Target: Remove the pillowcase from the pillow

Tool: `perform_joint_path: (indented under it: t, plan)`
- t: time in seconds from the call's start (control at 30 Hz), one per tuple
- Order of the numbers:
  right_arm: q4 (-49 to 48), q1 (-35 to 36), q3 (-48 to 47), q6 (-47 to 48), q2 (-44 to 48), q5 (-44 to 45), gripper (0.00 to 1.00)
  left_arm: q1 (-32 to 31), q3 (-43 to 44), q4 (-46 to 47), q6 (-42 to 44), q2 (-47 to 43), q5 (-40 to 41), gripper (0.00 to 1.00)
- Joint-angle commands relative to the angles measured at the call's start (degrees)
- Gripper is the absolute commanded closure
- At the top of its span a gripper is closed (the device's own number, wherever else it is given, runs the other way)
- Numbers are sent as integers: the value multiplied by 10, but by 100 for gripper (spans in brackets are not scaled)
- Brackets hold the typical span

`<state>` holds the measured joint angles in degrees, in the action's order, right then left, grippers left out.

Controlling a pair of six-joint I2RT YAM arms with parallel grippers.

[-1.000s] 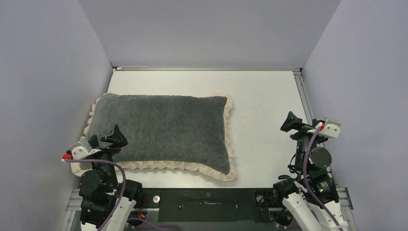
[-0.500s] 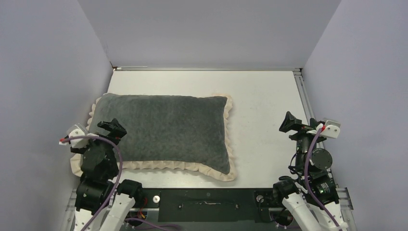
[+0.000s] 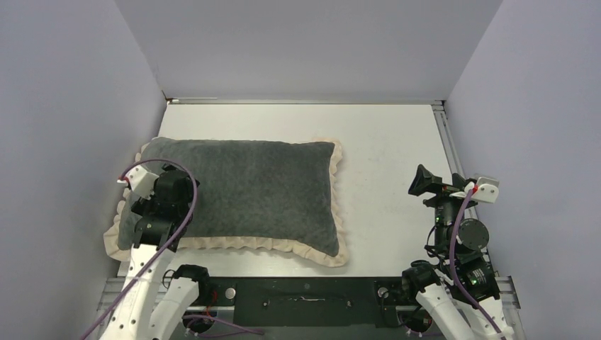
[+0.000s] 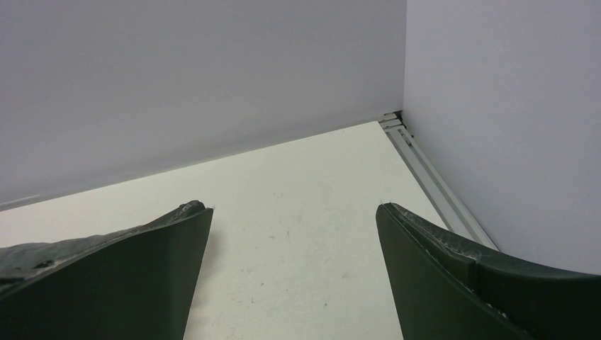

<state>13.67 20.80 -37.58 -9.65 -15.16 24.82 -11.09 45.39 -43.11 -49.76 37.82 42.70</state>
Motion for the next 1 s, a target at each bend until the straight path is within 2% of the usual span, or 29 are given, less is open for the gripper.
perform_joint_path:
  t: [0.0, 0.03, 0.1, 0.23, 0.4, 0.67, 0.77, 0.87, 0.97]
  plan:
    - [-9, 8, -3, -1, -3, 0, 10, 97, -9, 78, -53, 74, -120, 4]
    - [-9, 9, -3, -1, -2, 0, 10, 131, -14, 102, -57, 90, -167, 4]
    - [-9, 12, -2, 1, 0, -1, 10, 157, -20, 145, -60, 121, -214, 4]
    - [-4, 16, -3, 3, -3, -4, 10, 163, 0, 215, -20, 190, -233, 4]
    - [-3, 19, -13, -2, -25, -44, 10, 166, 78, 219, 37, 303, -297, 4]
    - [74, 19, -125, -38, -278, -303, 10, 165, 167, 214, 146, 404, -393, 4]
    - [65, 20, -150, -54, -362, -350, 10, 164, 195, 212, 170, 446, -443, 4]
    - [29, 21, -166, -66, -423, -397, 10, 156, 238, 195, 190, 499, -534, 4]
    - [-4, 24, -187, -86, -486, -430, 10, 127, 287, 162, 216, 542, -559, 4]
